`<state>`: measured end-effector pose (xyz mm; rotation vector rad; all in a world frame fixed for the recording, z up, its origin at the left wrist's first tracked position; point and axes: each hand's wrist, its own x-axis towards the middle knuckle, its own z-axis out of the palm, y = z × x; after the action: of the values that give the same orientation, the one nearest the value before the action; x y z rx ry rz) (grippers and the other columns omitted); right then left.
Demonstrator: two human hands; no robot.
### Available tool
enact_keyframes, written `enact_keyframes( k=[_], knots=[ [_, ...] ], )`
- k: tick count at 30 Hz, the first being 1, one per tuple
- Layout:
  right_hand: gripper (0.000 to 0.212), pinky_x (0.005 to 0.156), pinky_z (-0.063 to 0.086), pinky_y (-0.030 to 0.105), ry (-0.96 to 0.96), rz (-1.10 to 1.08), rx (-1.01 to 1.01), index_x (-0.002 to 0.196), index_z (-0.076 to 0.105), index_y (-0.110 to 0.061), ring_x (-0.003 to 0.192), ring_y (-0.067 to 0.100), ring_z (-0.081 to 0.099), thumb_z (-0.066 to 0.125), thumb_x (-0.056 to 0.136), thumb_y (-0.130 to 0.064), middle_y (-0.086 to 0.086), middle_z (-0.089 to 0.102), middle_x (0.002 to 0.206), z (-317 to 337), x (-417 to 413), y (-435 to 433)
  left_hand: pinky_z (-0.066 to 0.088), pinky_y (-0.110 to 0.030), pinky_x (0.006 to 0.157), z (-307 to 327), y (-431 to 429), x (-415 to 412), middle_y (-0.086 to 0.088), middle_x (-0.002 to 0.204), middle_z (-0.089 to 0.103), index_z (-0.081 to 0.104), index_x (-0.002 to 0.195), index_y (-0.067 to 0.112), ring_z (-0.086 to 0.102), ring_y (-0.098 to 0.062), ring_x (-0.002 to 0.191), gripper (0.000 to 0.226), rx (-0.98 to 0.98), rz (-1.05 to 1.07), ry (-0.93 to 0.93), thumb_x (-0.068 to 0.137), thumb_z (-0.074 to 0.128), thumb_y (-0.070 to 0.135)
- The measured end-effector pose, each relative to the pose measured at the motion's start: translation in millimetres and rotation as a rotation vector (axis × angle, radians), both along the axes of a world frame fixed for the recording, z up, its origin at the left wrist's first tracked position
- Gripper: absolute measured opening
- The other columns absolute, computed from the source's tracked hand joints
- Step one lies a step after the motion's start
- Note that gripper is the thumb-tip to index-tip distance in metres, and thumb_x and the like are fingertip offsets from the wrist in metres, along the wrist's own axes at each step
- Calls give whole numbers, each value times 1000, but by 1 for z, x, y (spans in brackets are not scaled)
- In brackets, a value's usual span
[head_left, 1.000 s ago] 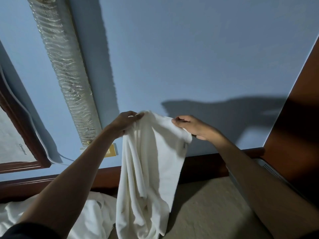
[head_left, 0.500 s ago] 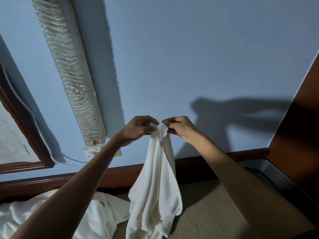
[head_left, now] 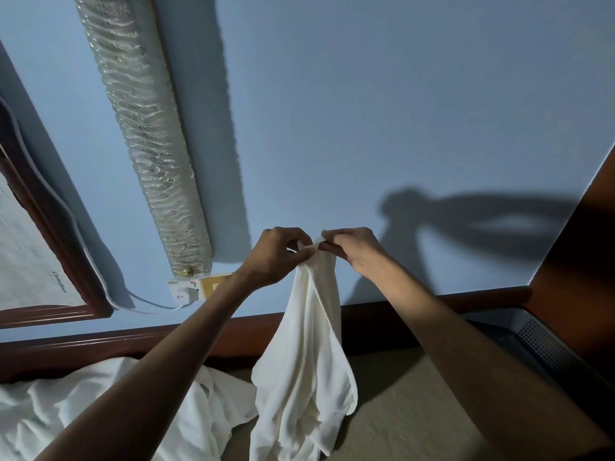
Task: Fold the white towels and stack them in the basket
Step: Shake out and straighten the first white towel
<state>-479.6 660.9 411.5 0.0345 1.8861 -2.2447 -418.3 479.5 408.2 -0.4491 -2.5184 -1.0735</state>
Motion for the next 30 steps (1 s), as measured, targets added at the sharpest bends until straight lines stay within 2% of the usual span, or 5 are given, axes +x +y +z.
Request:
enact_keyframes(
  k=[7, 14, 20, 26, 30],
  knots=[
    [27, 90, 59, 29, 70, 225, 142, 101, 72, 5, 91, 27, 76, 75, 93, -21, 20, 76, 95, -6, -1, 10, 57, -27, 70, 4, -15, -10, 4, 81, 75, 66, 96, 18, 71, -8, 74, 4, -46, -8, -48, 100, 65, 19],
    [34, 72, 42, 20, 412, 429, 774, 88, 72, -20, 72, 3, 57, 69, 90, -53, -12, 65, 80, -13, 0, 25, 56, -21, 80, 18, -28, -20, 6, 97, 75, 70, 105, 13, 70, -2, 88, 9, -87, -88, -142, 98, 65, 10],
    [52, 68, 25, 31, 419, 519, 608, 63, 42, -20, 68, 13, 36, 70, 91, -52, -4, 38, 68, -2, 6, 48, 43, -9, 75, 58, -27, -22, 16, 92, 71, 69, 93, 28, 62, 7, 81, 23, -194, -75, -175, 97, 64, 5],
    [62, 62, 17, 35, 494, 536, 617, 58, 29, -23, 60, 13, 26, 77, 86, -51, -1, 26, 64, 39, 7, 82, 41, -22, 76, 117, -21, -12, 16, 86, 67, 67, 89, 26, 60, 0, 82, 21, -329, 107, -74, 95, 65, 7],
    [62, 61, 15, 35, 530, 510, 739, 61, 37, -15, 63, 17, 24, 80, 79, -57, 4, 23, 69, 70, 3, 112, 51, -30, 66, 147, -23, 4, -1, 75, 69, 67, 88, 16, 64, -17, 61, 27, -248, 278, -21, 91, 53, -7]
  ],
)
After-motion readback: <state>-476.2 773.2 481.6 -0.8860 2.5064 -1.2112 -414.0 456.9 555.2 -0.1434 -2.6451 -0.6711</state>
